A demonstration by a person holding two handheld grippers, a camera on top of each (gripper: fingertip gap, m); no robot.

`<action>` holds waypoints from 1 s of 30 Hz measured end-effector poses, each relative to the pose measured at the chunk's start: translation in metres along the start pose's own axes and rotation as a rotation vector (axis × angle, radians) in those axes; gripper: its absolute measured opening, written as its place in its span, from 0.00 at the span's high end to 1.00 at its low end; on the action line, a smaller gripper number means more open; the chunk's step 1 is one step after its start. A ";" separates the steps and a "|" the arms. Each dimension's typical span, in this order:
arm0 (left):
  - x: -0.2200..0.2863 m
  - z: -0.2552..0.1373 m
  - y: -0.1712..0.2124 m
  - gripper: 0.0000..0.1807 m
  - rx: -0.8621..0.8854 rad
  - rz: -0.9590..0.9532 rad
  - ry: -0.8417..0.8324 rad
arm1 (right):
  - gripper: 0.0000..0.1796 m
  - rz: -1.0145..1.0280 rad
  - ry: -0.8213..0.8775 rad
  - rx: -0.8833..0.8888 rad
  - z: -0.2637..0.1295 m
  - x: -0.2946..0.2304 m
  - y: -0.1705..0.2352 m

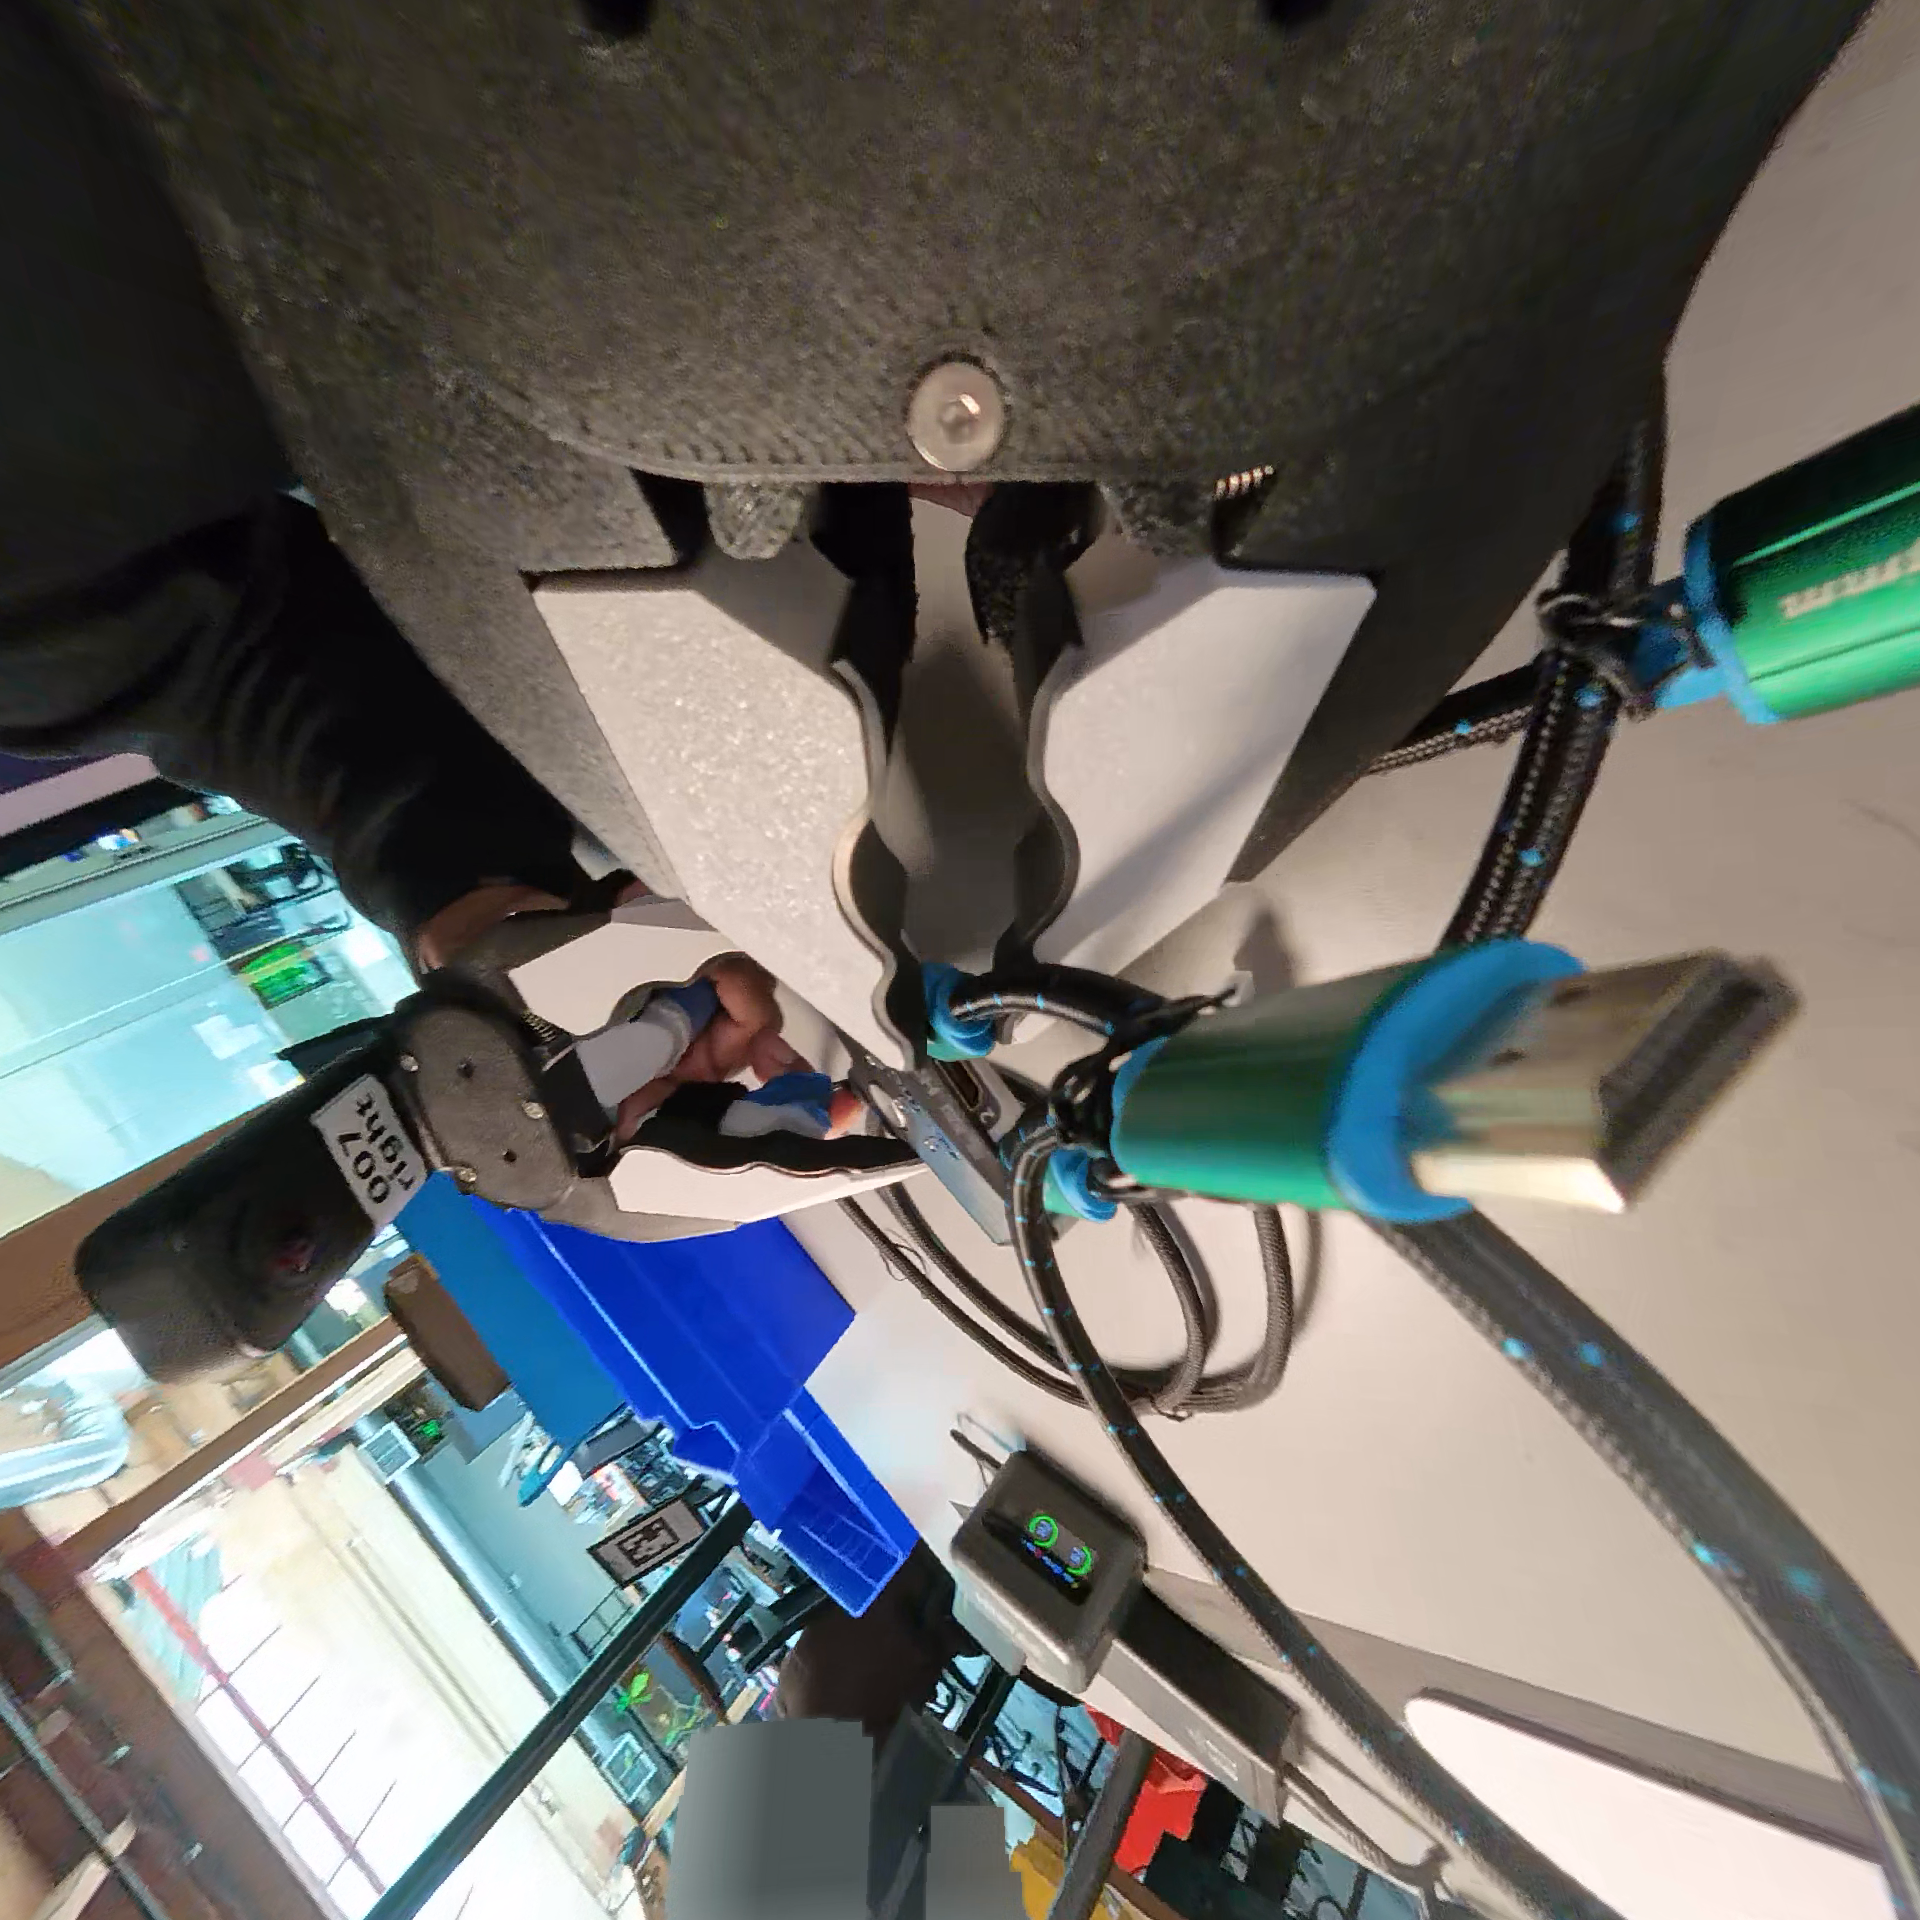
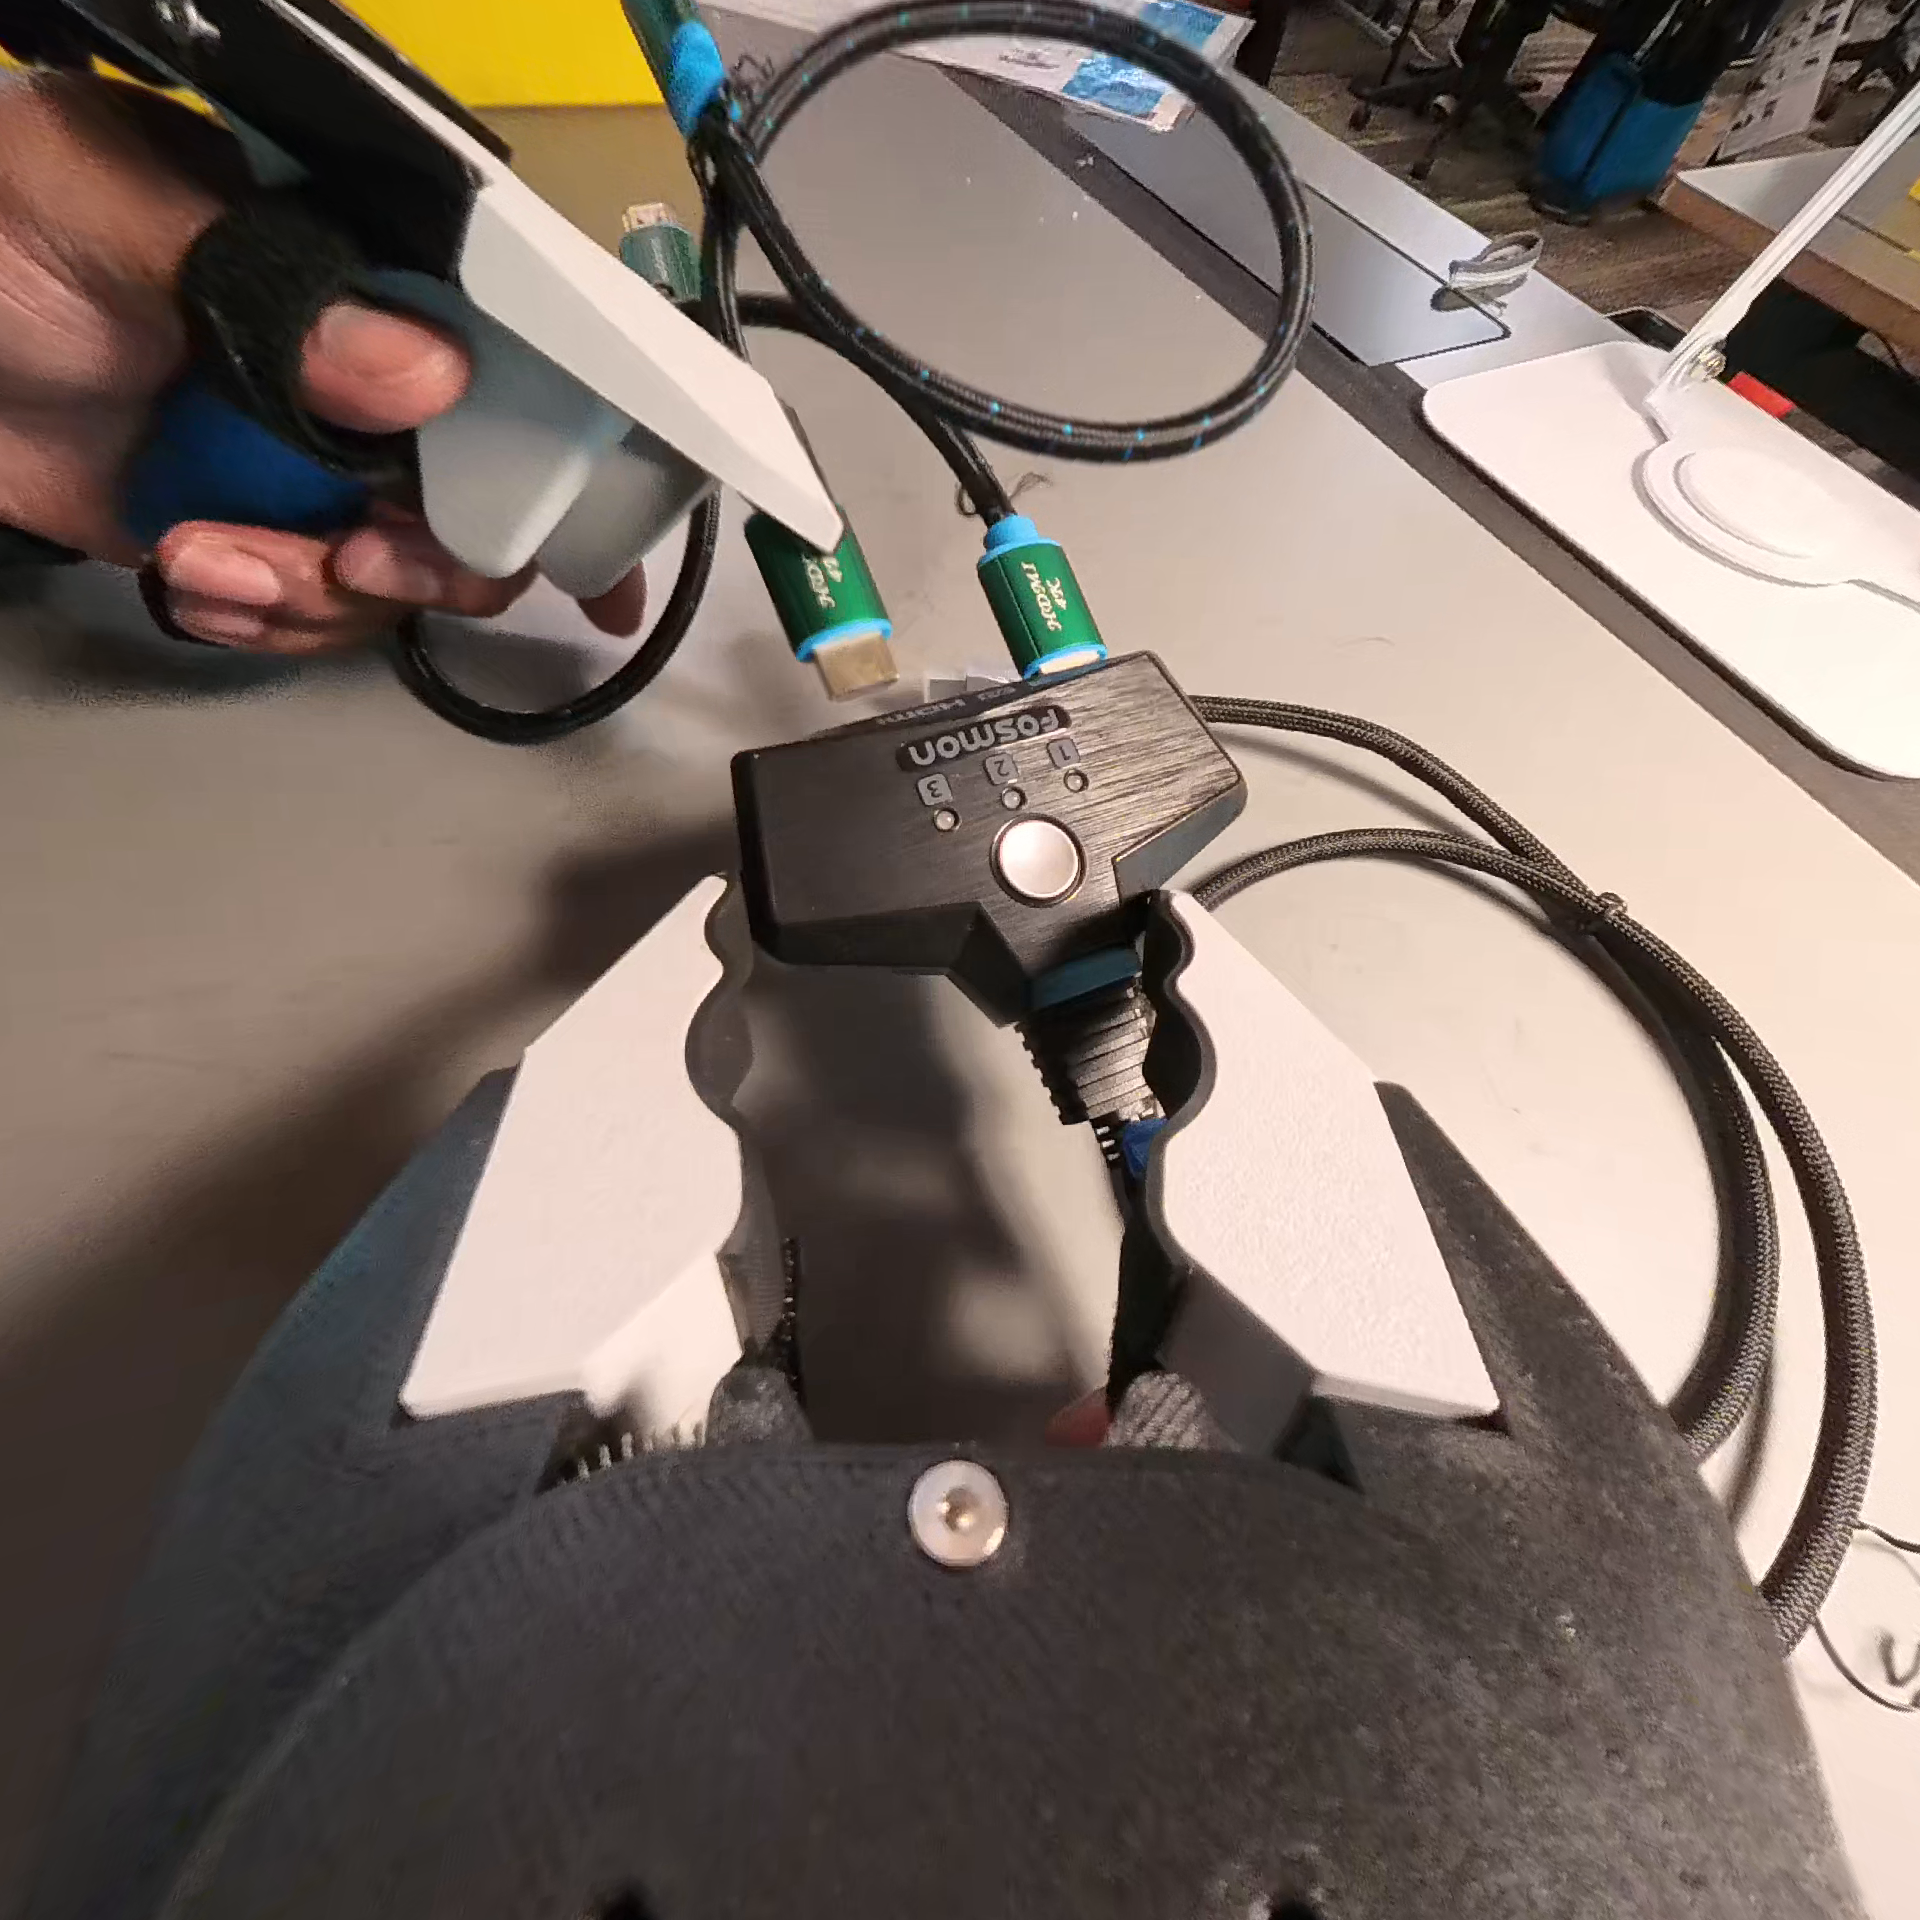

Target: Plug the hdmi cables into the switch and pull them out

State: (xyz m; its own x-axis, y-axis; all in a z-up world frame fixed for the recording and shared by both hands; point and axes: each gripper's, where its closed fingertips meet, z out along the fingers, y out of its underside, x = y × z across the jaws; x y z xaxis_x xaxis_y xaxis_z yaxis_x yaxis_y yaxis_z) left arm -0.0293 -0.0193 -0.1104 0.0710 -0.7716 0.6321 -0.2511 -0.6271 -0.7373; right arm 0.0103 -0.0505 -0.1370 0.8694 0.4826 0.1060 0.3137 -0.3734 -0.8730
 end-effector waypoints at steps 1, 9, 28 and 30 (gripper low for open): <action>0.001 0.001 0.002 0.92 -0.007 -0.012 0.009 | 0.57 0.001 -0.003 0.003 0.000 0.000 0.000; 0.007 0.003 0.005 0.92 0.009 -0.024 0.022 | 0.57 0.019 0.001 0.021 -0.002 0.004 -0.002; 0.002 0.010 0.013 0.93 0.051 -0.149 -0.006 | 0.56 -0.012 -0.001 -0.034 0.000 0.003 0.006; 0.003 0.010 0.014 0.93 0.043 -0.138 -0.004 | 0.56 -0.067 -0.008 -0.064 -0.006 0.005 0.010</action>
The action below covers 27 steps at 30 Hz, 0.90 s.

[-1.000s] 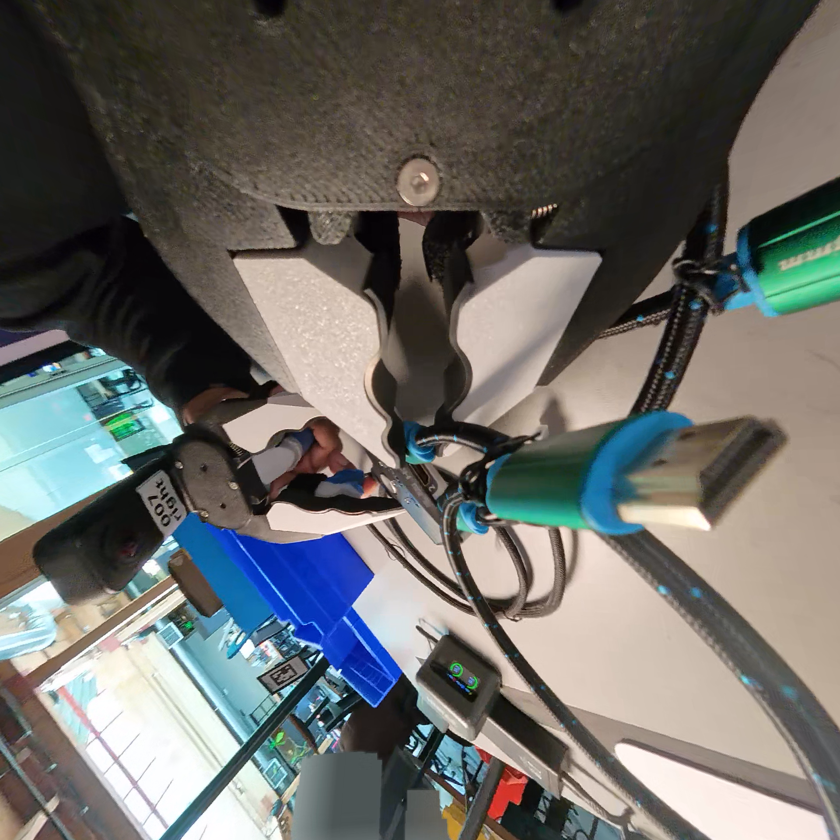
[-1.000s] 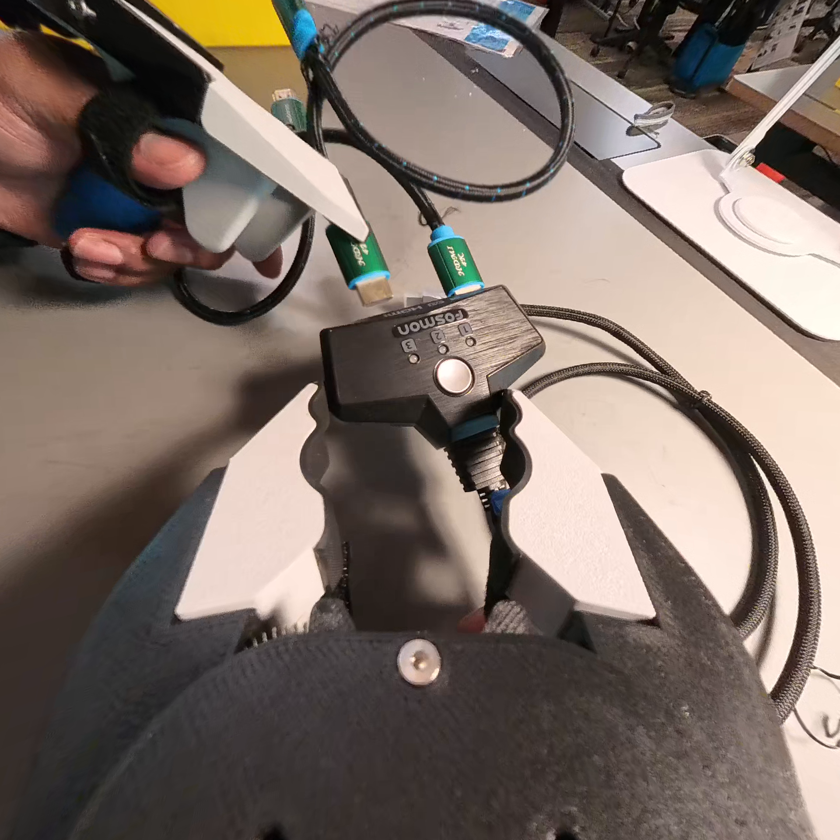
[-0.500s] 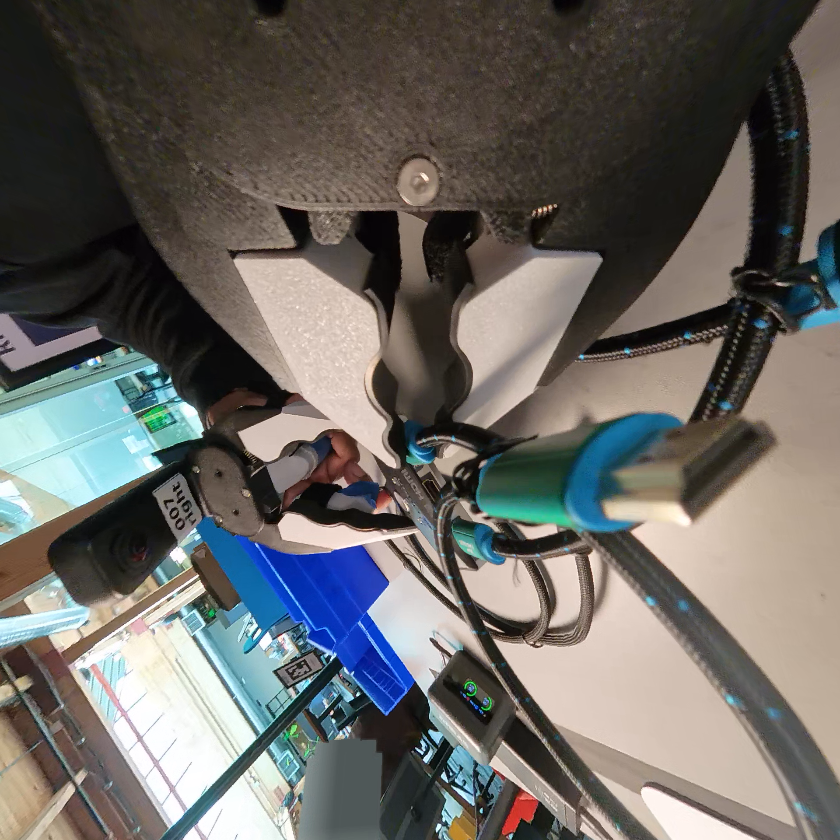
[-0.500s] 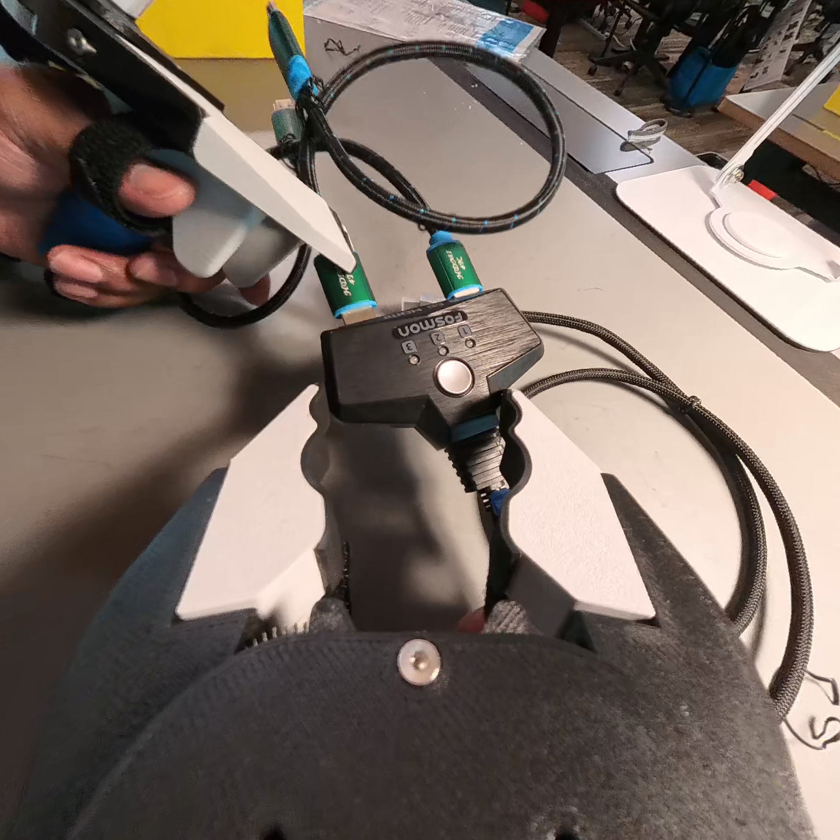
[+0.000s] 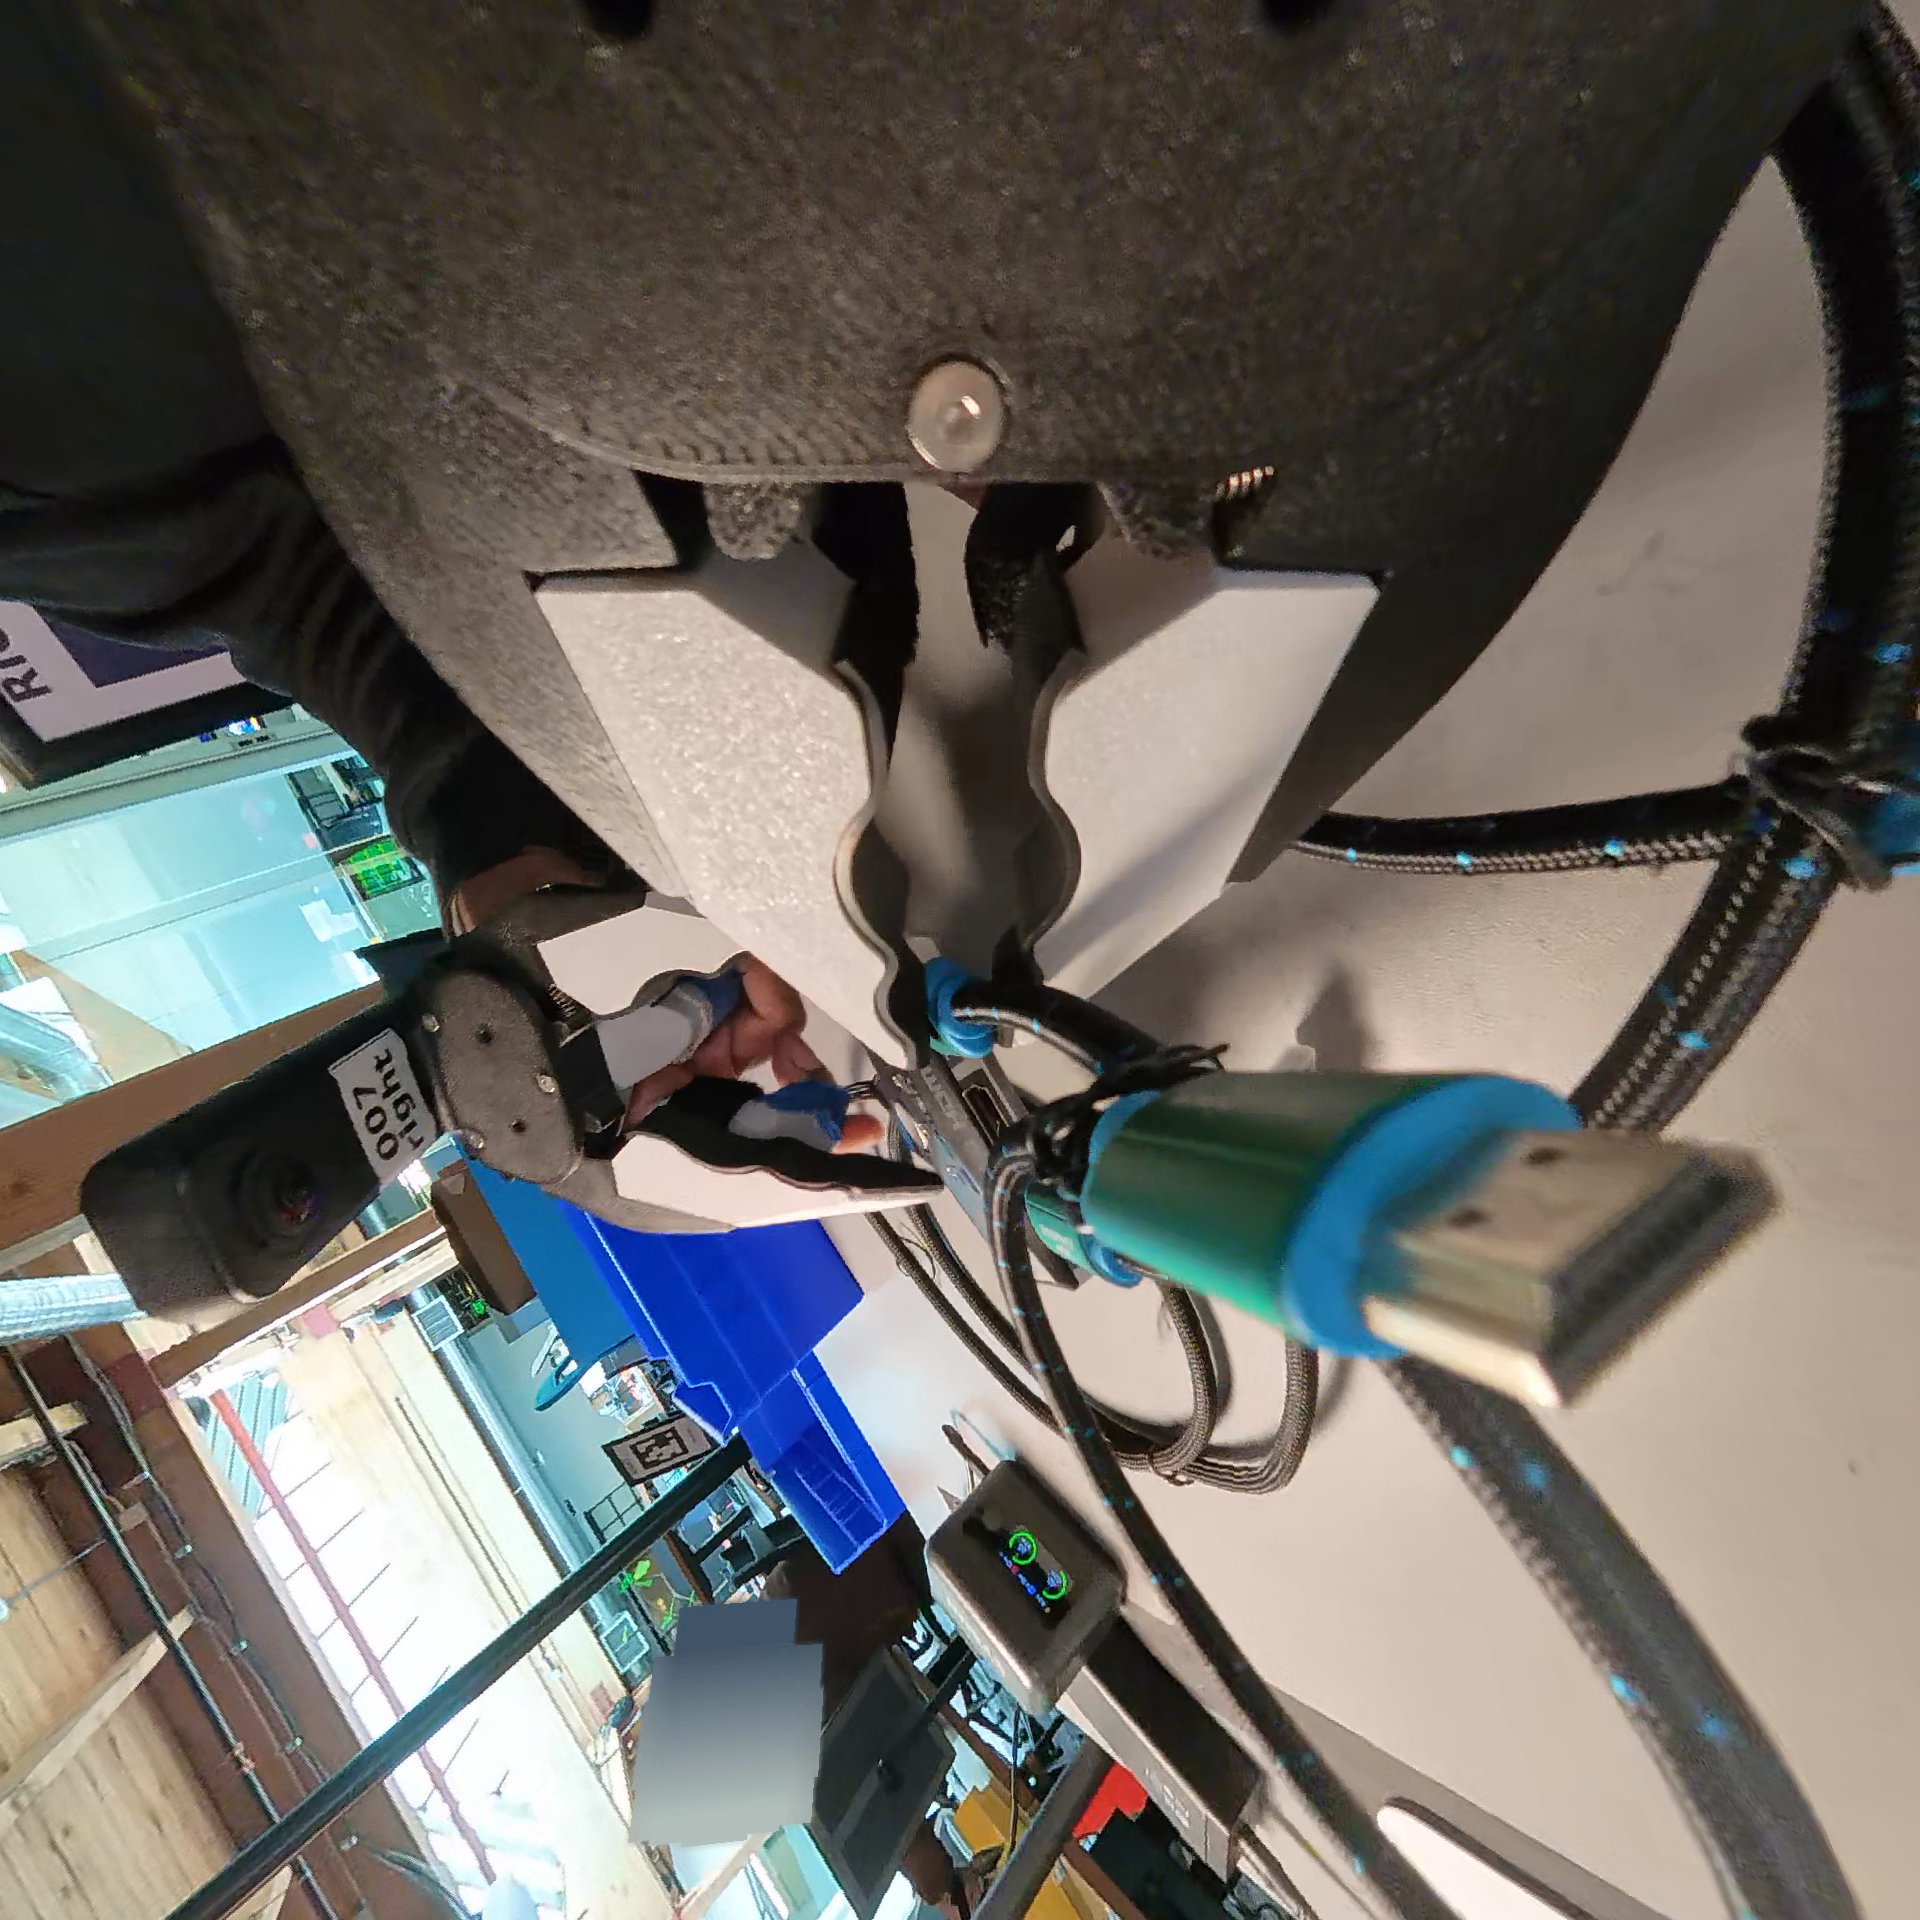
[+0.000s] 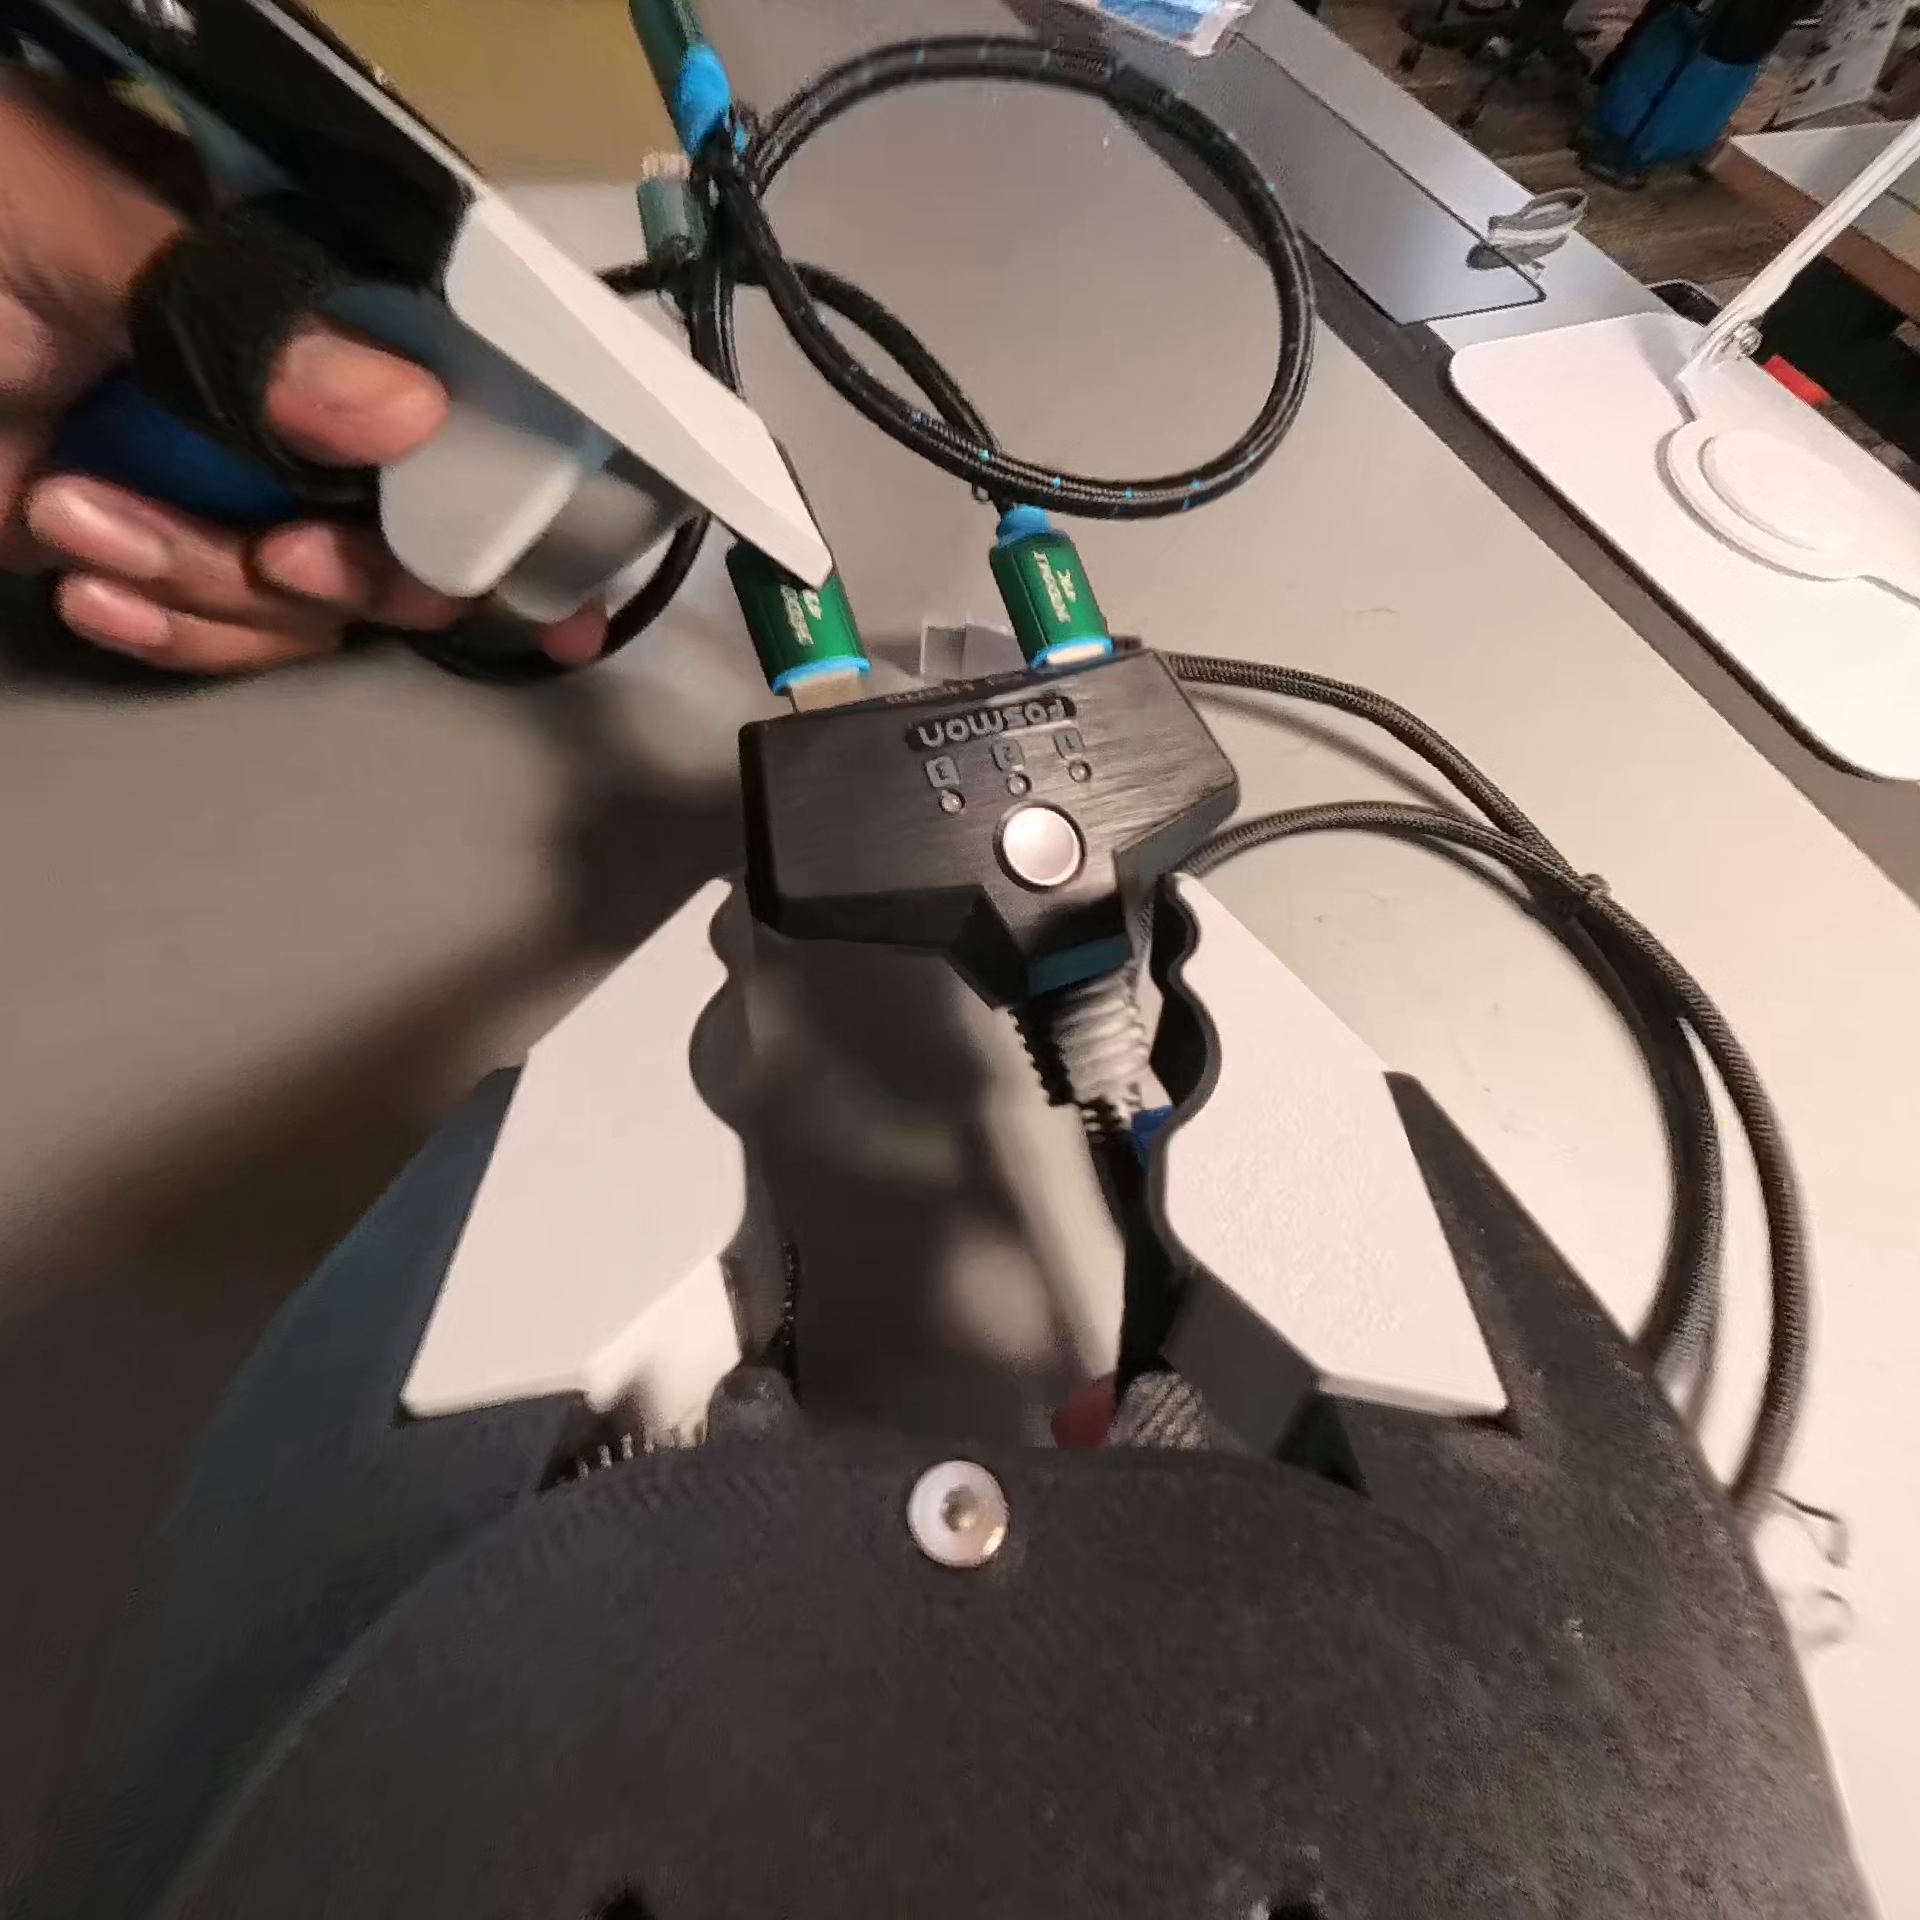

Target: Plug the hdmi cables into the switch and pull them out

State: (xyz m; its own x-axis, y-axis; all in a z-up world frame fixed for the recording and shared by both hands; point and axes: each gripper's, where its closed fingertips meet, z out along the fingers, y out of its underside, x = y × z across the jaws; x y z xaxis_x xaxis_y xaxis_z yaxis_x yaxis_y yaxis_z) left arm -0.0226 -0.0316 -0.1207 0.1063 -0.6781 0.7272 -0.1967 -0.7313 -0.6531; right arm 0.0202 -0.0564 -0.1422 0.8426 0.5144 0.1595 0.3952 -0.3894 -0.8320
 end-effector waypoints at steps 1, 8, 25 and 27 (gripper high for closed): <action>0.000 0.000 0.001 0.93 -0.005 0.005 0.000 | 0.53 -0.022 0.004 -0.015 -0.003 0.003 0.002; 0.006 0.002 0.004 0.93 -0.026 0.022 0.027 | 0.62 -0.012 -0.049 -0.081 -0.001 0.000 0.019; 0.009 -0.006 -0.011 0.92 0.082 0.060 0.024 | 0.65 0.064 0.027 0.022 0.004 -0.001 -0.007; 0.009 -0.006 -0.012 0.91 0.091 0.081 0.010 | 0.65 0.067 0.039 0.018 0.006 -0.001 -0.007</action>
